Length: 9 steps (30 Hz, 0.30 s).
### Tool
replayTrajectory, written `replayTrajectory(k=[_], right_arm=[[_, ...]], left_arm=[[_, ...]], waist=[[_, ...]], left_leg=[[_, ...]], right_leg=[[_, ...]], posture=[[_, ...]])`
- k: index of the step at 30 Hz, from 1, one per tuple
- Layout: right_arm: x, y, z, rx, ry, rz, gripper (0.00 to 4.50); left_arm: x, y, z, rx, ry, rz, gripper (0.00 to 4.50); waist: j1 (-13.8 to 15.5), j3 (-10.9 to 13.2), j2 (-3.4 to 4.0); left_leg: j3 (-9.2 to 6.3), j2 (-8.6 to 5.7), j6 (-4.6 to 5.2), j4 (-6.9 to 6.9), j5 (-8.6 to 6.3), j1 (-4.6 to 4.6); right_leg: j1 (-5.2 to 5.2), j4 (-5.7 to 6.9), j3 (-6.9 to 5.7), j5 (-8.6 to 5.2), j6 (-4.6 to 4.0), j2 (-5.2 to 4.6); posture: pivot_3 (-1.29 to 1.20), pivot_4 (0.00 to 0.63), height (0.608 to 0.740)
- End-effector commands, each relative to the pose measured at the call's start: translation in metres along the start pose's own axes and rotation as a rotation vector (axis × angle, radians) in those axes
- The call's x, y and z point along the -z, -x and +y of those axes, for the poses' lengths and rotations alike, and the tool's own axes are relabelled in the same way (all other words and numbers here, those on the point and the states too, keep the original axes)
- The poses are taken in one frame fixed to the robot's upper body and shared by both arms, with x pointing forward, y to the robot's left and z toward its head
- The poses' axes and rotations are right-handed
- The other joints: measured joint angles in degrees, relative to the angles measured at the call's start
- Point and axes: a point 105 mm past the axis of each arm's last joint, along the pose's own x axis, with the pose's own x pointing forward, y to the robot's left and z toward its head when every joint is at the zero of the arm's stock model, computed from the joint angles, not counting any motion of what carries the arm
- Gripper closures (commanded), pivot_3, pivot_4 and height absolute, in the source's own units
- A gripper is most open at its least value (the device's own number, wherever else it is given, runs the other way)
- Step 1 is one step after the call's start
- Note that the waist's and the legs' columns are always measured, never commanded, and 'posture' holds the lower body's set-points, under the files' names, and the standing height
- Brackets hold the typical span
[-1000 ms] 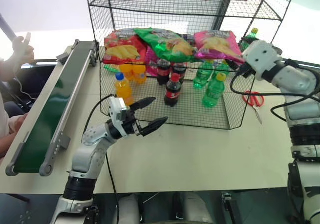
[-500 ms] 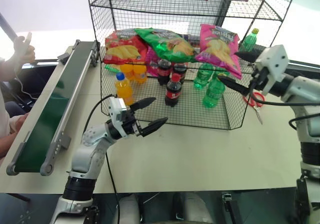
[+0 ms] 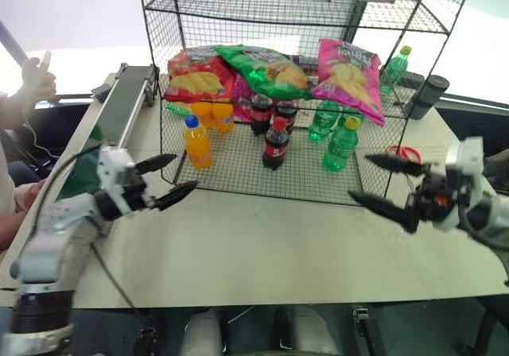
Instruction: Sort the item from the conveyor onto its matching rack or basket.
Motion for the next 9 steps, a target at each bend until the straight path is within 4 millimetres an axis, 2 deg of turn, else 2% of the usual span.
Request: replayTrajectory(k=[1, 4, 9], right_arm=[[0.006, 0.012, 0.003, 0.005, 0.042, 0.030, 0.09], [0.020, 0.020, 0.004, 0.001, 0.029, 0.074, 0.09], [0.015, 0.025, -0.006, 0.015, 0.064, 0.080, 0.09]], left_arm=[[-0.013, 0.015, 0.013, -0.060, -0.017, 0.016, 0.00], [-0.012, 0.030, 0.023, -0.123, -0.031, 0.055, 0.00], [0.001, 0.050, 0.038, -0.225, -0.064, 0.118, 0.00]], waist=[[0.06, -0.01, -0.02], [0.07, -0.02, -0.04], [-0.24, 0.01, 0.00]], left_leg=[[0.00, 0.00, 0.00, 0.00, 0.00, 0.00], [-0.03, 0.01, 0.00, -0.01, 0.00, 0.00], [0.02, 0.02, 0.00, -0.03, 0.00, 0.02]], right_leg=[[0.00, 0.00, 0.01, 0.00, 0.00, 0.00], [-0.01, 0.01, 0.00, -0.01, -0.01, 0.03], [-0.06, 0.03, 0.04, 0.00, -0.01, 0.06]], posture=[[0.00, 0.150, 0.726], [0.00, 0.150, 0.726], [0.00, 0.150, 0.726]])
